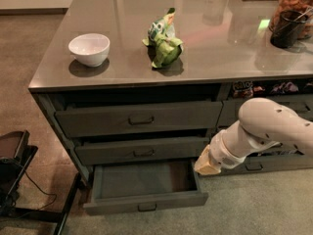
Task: Close bottom drawer
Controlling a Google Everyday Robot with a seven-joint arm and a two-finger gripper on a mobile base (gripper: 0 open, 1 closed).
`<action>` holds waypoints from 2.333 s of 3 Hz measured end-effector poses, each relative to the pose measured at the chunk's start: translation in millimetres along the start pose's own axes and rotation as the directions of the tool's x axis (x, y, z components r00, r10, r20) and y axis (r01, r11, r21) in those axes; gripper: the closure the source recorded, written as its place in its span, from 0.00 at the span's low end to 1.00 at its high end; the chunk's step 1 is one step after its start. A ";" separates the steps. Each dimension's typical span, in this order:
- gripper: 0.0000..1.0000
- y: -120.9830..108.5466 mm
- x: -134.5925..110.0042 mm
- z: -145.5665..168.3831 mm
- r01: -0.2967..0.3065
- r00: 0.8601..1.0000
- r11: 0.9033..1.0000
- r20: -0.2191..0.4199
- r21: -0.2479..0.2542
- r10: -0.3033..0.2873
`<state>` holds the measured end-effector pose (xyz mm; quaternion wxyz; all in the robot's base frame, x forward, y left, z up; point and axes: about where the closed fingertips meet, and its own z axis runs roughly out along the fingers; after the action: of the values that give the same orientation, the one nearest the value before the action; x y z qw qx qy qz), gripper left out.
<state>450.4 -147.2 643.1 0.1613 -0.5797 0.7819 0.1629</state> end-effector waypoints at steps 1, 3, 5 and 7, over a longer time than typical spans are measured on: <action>1.00 -3.1 23.0 36.6 0.007 1.000 1.000 -0.003 -0.017 -0.007; 1.00 -23.0 85.0 178.7 0.057 0.993 0.998 0.105 0.015 -0.058; 1.00 -11.4 95.5 211.4 0.048 0.991 0.999 0.127 -0.024 -0.044; 1.00 -5.2 130.8 279.8 0.087 0.976 0.996 0.197 0.010 -0.087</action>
Offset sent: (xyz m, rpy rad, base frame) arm 0.0074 -0.0007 -0.2426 0.0664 -0.0471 0.0457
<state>437.0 -136.6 334.7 0.2457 -0.5942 0.7360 0.2118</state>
